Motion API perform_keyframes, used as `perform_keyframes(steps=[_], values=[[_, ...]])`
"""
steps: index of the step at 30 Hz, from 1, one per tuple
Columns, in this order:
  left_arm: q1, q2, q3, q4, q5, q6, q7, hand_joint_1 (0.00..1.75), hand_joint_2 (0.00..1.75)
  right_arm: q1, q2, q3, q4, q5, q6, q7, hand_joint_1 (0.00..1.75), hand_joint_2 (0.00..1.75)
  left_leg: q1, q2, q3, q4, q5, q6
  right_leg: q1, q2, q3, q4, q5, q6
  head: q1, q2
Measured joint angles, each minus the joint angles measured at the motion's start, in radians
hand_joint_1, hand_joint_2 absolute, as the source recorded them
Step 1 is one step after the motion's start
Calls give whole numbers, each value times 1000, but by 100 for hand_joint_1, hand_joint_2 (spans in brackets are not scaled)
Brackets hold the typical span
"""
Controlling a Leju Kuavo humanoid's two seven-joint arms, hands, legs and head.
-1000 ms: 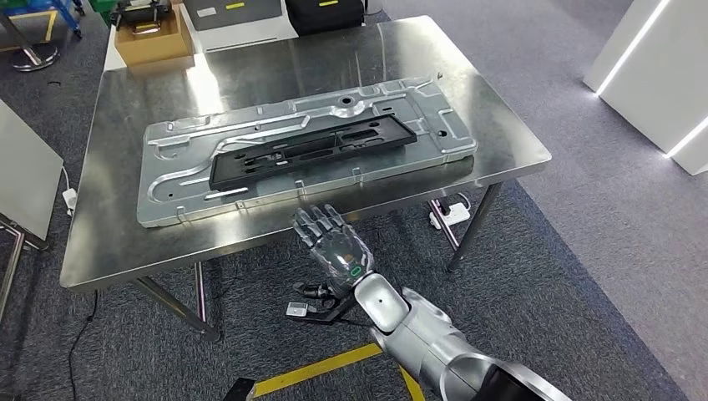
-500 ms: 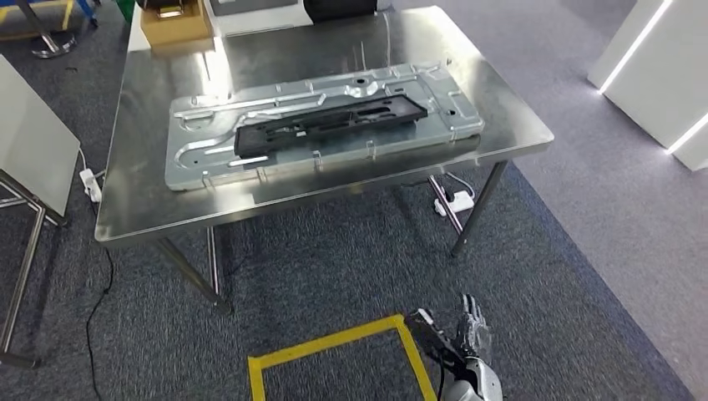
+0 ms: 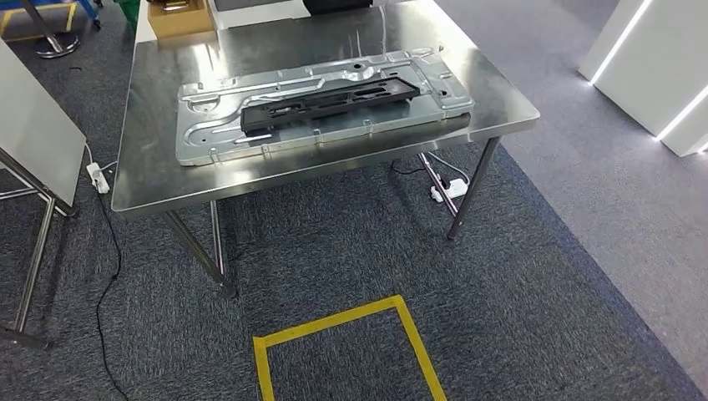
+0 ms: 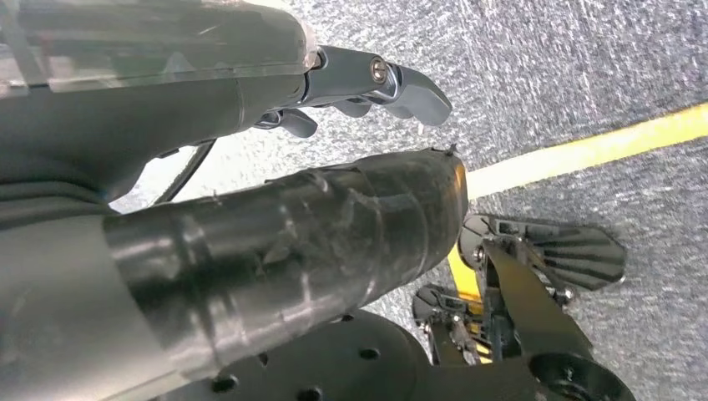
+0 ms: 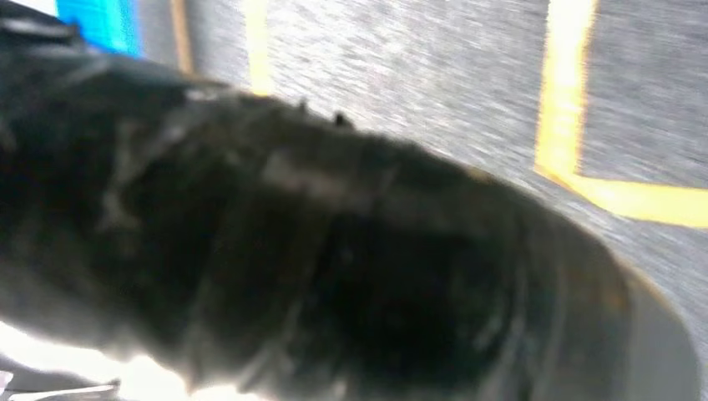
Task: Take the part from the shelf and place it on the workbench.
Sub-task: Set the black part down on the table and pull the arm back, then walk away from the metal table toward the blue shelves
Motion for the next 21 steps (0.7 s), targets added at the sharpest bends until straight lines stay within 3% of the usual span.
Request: perform_keyframes(steps=[1, 2, 5, 6, 7, 8, 10, 12, 13, 14, 16, 18, 20, 21], values=[[0, 0, 0, 0, 0, 0, 1, 0, 0, 8, -1, -5, 7, 2, 9, 17, 0, 0, 2, -1, -6, 9, -14, -5, -1, -3, -8, -1, 11, -9, 0, 0], [1, 1, 0, 0, -1, -1, 3, 0, 0, 16, -2, -9, 13, 3, 16, 33, 0, 0, 4, -2, -16, 33, -47, -11, -3, -6, -19, -4, 23, -17, 0, 0], [2, 1, -1, 0, -3, -1, 7, 0, 0, 34, -4, -16, 25, 6, 33, 66, 0, 0, 10, -4, -57, 199, -201, -23, -2, -9, -67, -3, 64, -30, -1, 0], [1, 1, -1, 0, -4, -2, 8, 0, 0, 37, -5, -18, 28, 6, 38, 74, 0, 0, 11, -4, -60, 253, -220, -26, -1, -9, -86, -1, 77, -29, -1, 0], [0, 1, -1, 0, -6, -2, 9, 0, 0, 39, -5, -19, 32, 7, 41, 81, 0, 0, 11, -4, -53, 284, -214, -27, 0, -9, -105, 0, 91, -28, -1, 0], [-1, 1, -1, 0, -7, -2, 10, 0, 0, 41, -5, -20, 34, 7, 44, 86, 0, 0, 11, -4, -29, 281, -186, -26, 0, -9, -125, 3, 104, -26, -1, 0], [-3, 3, -1, 0, -10, -2, 11, 0, 0, 42, -4, -22, 39, 9, 48, 91, 0, 0, 10, -4, 69, 182, -141, -21, -1, -9, -160, 11, 129, -21, -1, 0], [-9, 5, -2, 0, -14, -2, 11, 0, 87, 43, -3, -23, 40, 8, 51, 97, 0, 0, 5, -3, 192, 20, -162, -12, 0, -9, -182, 22, 147, -12, -1, 0], [-11, 6, -3, 0, -17, -2, 11, 0, 131, 44, -3, -25, 40, 8, 52, 101, 0, 0, 2, -3, 228, -35, -181, -6, 0, -11, -187, 24, 156, -6, 0, 0], [-13, 6, -5, 0, -20, -3, 11, 0, 175, 45, -2, -27, 41, 7, 53, 103, 0, 0, 0, -3, 244, -66, -190, 0, 0, -12, -190, 24, 165, 0, 0, 0], [-12, 6, -9, 0, -29, -4, 10, 0, 175, 45, -2, -30, 41, 5, 52, 106, 0, 87, 2, 0, 236, -74, -177, 15, -3, -11, -194, 26, 171, 13, 1, 0], [-11, 6, -16, 0, -41, -1, 11, 0, 175, 47, -2, -33, 41, 2, 52, 107, 0, 175, 6, 5, 222, -79, -155, 29, -7, -5, -218, 88, 117, 22, 1, 0], [-11, 5, -25, 0, -49, 6, 10, 0, 175, 50, 0, -37, 42, 0, 52, 108, 0, 175, 5, 7, 200, -76, -137, 34, -13, -1, -260, 220, 25, 30, 1, 0], [-11, 4, -28, 0, -48, 9, 9, 0, 131, 51, 0, -39, 42, 0, 52, 110, 0, 175, 5, 7, 188, -73, -129, 32, -15, 0, -272, 276, -6, 34, 1, 0]])
